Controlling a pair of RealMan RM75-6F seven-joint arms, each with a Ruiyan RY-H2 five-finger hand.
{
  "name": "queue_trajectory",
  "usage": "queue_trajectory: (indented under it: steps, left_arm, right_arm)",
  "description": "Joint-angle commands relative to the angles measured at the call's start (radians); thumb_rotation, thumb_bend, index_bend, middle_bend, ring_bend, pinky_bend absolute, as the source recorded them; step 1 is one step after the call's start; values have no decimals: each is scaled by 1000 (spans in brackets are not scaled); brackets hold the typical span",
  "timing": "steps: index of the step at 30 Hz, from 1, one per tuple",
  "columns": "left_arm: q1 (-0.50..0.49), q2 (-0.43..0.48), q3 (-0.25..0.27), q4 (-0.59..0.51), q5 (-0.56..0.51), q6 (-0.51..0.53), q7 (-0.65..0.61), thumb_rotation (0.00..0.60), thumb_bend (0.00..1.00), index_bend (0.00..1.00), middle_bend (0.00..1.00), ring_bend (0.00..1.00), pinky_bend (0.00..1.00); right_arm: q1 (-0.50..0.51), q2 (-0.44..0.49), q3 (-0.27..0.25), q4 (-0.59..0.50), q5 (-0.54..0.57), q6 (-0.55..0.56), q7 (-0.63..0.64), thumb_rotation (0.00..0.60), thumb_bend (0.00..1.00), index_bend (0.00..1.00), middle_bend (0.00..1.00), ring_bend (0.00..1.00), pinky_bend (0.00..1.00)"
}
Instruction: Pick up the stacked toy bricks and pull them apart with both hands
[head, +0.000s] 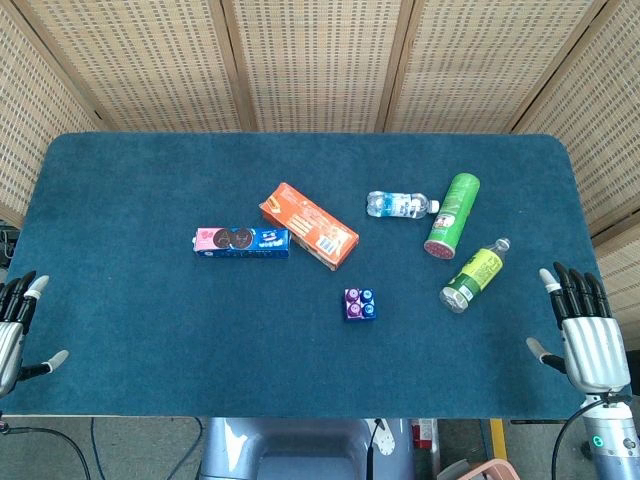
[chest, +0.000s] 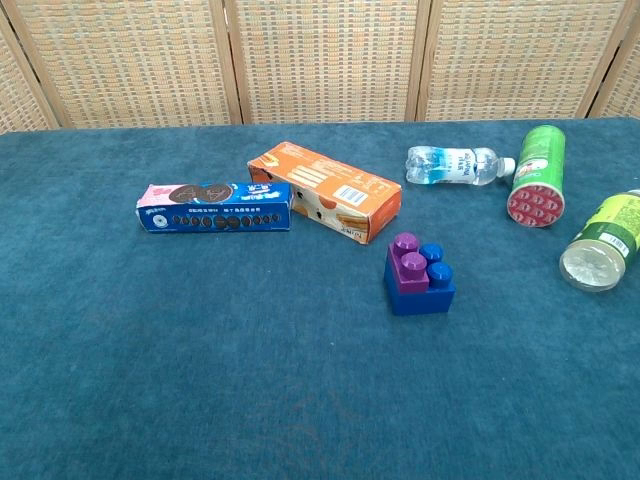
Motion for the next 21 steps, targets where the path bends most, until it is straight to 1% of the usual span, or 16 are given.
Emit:
queue_trajectory:
  steps: [1, 6, 9, 12, 14, 16, 17, 18, 20, 21]
  left_arm:
    - [1, 1, -1, 0, -1, 0, -2, 600, 0, 0, 0, 0, 0]
    - [1, 1, -2, 0, -6, -2, 0, 600, 0, 0, 0, 0, 0]
    - [2, -1, -2, -1, -5, -1, 6, 600, 0, 0, 0, 0, 0]
    - [-1, -4, -5, -2, -4, 0, 14, 600, 0, 0, 0, 0, 0]
    - [-2, -7, -6, -2, -6, -3, 22, 600, 0, 0, 0, 0, 0]
    - [-5, -10, -8, -1, -14, -10, 30, 600, 0, 0, 0, 0, 0]
    - [-8, -12, -10, 0, -21, -16, 35, 600, 0, 0, 0, 0, 0]
    - [-10, -13, -11, 0, -27, -22, 36, 600, 0, 0, 0, 0, 0]
    - [-13, -15, -15, 3, -32, -25, 37, 600, 0, 0, 0, 0, 0]
    - [-14, -16, -15, 4, -33, -26, 40, 600, 0, 0, 0, 0, 0]
  right_arm:
    - [-4, -1, 3, -3, -1, -3, -8, 600, 0, 0, 0, 0, 0]
    - [2, 0, 3, -11, -23, -22, -1, 600, 0, 0, 0, 0, 0]
    - [32, 10, -7, -23, -55, -79, 38, 600, 0, 0, 0, 0, 0]
    - [92, 33, -12, -57, -96, -170, 70, 600, 0, 0, 0, 0, 0]
    - [148, 57, -6, -102, -104, -260, 102, 600, 0, 0, 0, 0, 0]
    - [211, 78, 9, -149, -88, -364, 113, 600, 0, 4, 0, 0, 0]
    - [252, 84, 28, -171, -61, -428, 89, 600, 0, 8, 5, 0, 0]
    - [284, 78, 47, -174, -42, -468, 38, 600, 0, 13, 24, 0, 0]
    - [338, 45, 81, -182, 20, -540, -66, 600, 0, 22, 65, 0, 0]
    - [361, 29, 95, -197, 62, -576, -94, 600, 0, 31, 87, 0, 0]
